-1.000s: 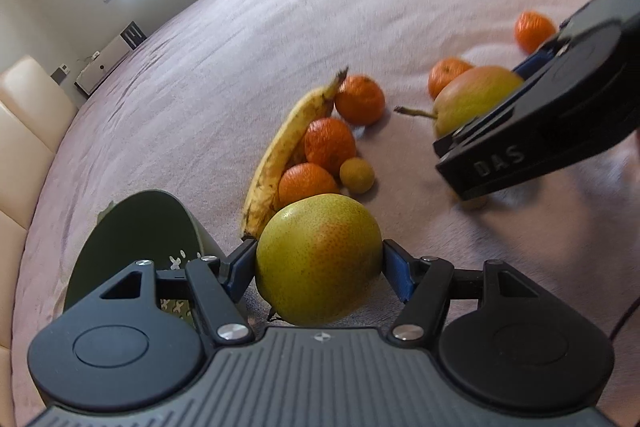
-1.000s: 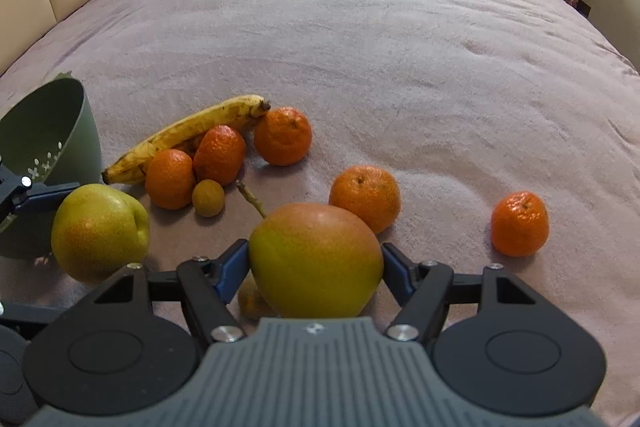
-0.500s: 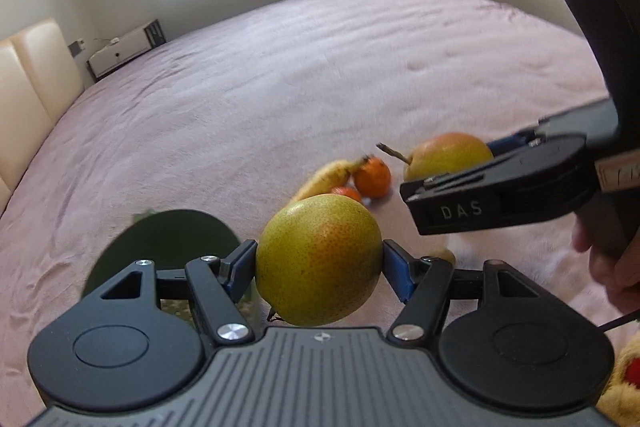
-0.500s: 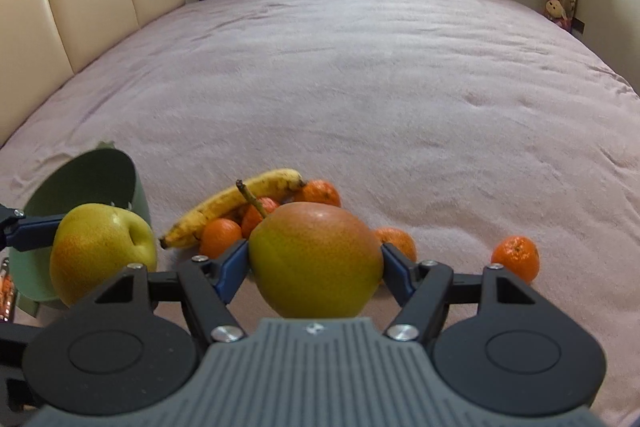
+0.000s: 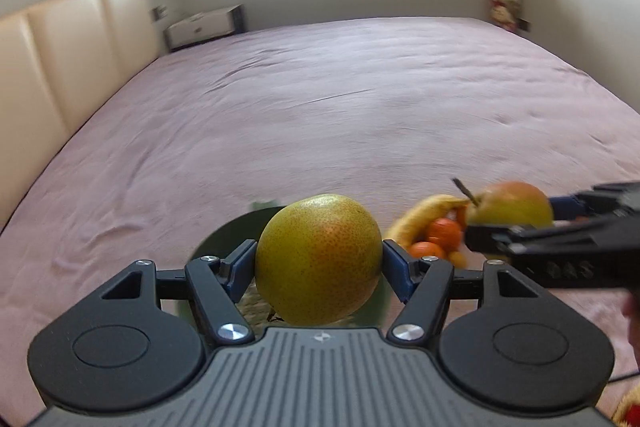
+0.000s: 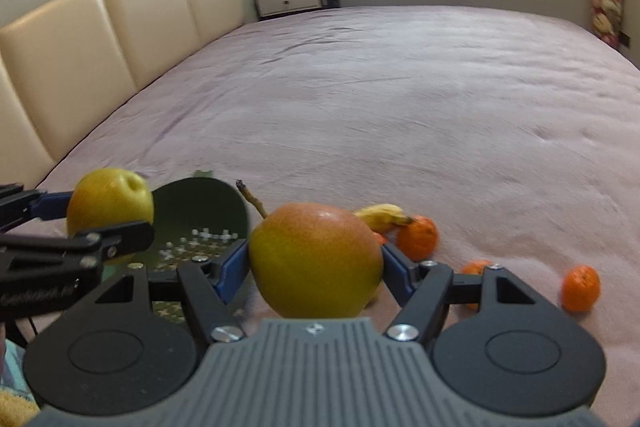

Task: Organize fruits
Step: 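Carry both pears over the green colander and open both tools to drop them, then lift both open tools out of the colander back toward the fruit pile, then grasp a mandarin with the right tool while the left tool grasps another mandarin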

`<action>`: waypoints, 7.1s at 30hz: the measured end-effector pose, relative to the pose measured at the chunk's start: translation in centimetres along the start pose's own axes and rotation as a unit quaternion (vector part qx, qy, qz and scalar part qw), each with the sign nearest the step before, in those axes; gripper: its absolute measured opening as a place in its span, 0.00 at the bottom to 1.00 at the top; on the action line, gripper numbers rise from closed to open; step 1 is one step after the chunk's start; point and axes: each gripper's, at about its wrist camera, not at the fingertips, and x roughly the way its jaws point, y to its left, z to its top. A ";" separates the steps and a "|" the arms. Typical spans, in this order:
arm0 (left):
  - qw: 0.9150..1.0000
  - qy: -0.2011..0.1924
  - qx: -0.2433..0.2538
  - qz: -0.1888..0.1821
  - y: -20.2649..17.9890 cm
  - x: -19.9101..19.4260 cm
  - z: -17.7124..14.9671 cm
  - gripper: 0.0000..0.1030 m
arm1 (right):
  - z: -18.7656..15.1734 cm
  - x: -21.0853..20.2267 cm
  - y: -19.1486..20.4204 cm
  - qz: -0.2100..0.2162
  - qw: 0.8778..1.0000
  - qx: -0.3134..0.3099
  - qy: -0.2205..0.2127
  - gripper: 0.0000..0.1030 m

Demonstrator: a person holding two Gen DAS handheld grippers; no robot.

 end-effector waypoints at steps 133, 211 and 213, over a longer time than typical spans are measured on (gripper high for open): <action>0.996 0.020 0.010 -0.085 -5.2 2.8 -1.2 0.82 | -2.7 -3.6 -4.2 -0.138 0.989 -0.040 0.025 0.82; 0.969 0.084 0.049 -0.226 -18.8 15.6 -1.0 0.51 | -3.1 3.3 -19.4 -0.247 0.962 0.089 0.073 0.41; 0.970 0.081 0.047 -0.224 -18.3 14.9 -0.6 0.51 | -2.7 3.2 -18.8 -0.240 0.965 0.084 0.067 0.41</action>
